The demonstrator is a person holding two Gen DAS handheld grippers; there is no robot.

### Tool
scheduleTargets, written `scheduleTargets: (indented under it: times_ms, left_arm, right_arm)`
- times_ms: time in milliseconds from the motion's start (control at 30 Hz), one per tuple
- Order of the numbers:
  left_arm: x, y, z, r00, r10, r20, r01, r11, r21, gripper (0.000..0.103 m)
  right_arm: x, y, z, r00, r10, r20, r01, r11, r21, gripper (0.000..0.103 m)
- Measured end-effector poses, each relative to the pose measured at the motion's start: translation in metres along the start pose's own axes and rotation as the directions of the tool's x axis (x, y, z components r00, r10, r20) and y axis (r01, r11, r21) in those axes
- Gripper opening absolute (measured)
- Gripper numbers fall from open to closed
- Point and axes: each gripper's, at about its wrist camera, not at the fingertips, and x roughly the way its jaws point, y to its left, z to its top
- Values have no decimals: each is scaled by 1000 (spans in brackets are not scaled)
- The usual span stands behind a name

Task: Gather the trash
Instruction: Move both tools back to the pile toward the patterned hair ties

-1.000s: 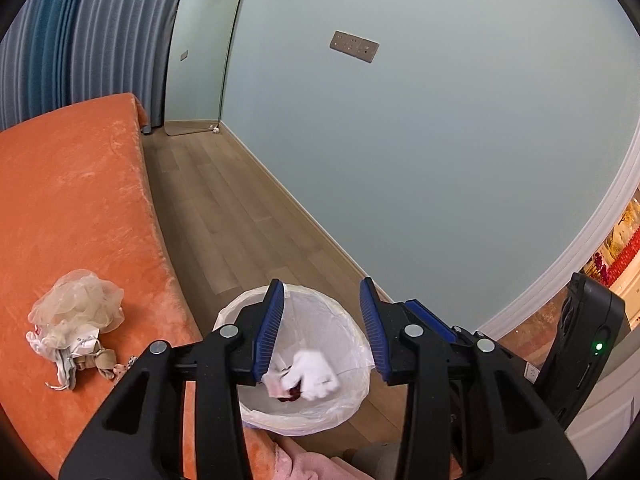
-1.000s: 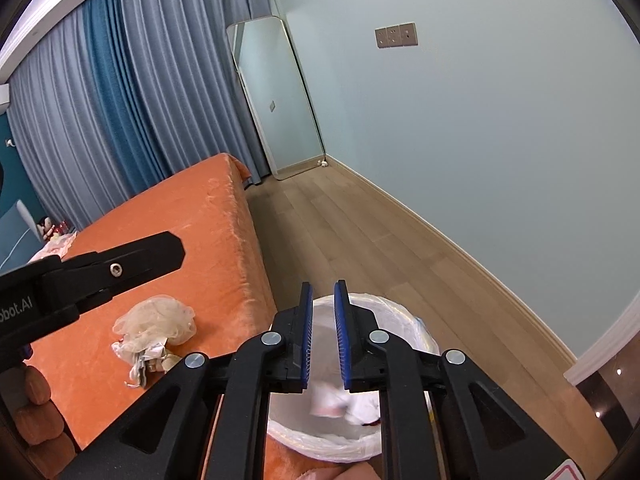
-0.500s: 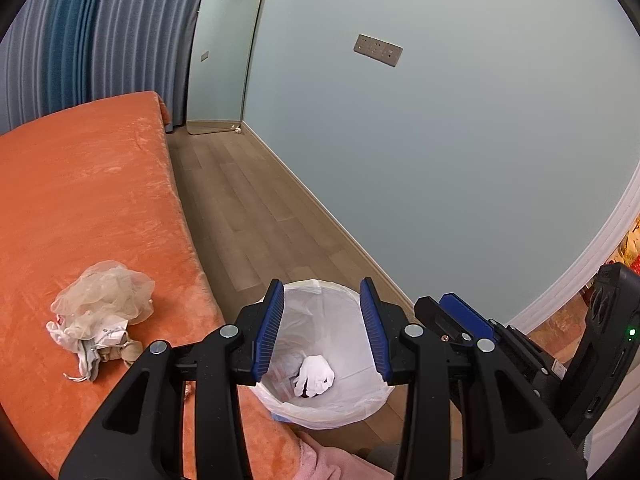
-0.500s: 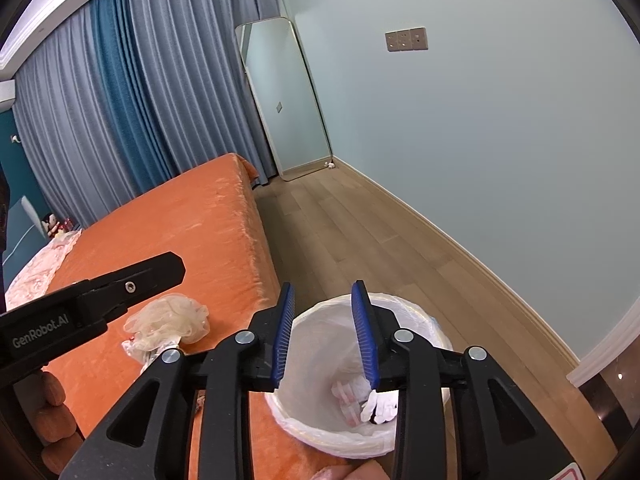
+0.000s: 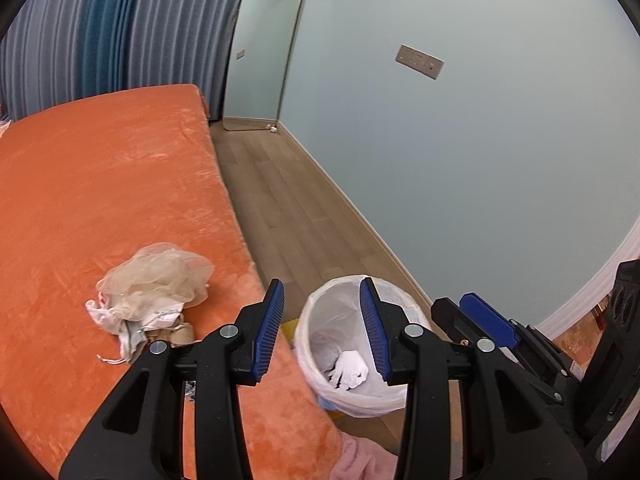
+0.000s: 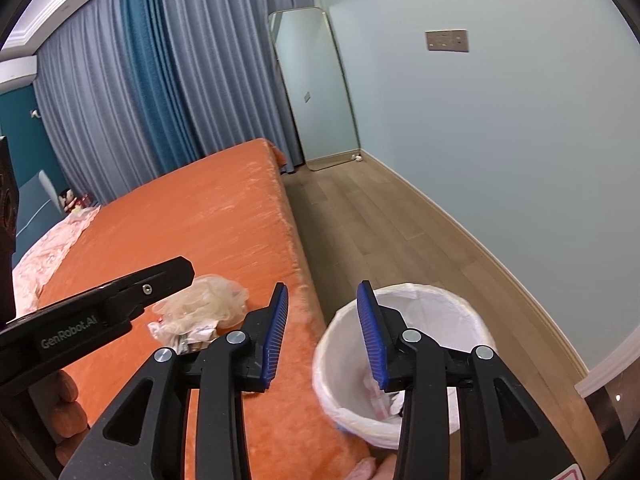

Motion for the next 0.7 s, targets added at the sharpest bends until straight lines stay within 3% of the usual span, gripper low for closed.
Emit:
scheduleTargets:
  times_ms: [533, 700]
  left_arm:
    - [-19, 76, -14, 994, 109, 1, -108, 990, -94, 38]
    - [-22, 98, -21, 991, 135, -5, -134, 984, -121, 47]
  right_arm:
    - [20, 63, -10, 997, 54, -60, -58, 996, -73, 37]
    - [28, 78, -16, 995, 61, -83, -69, 993, -91, 37]
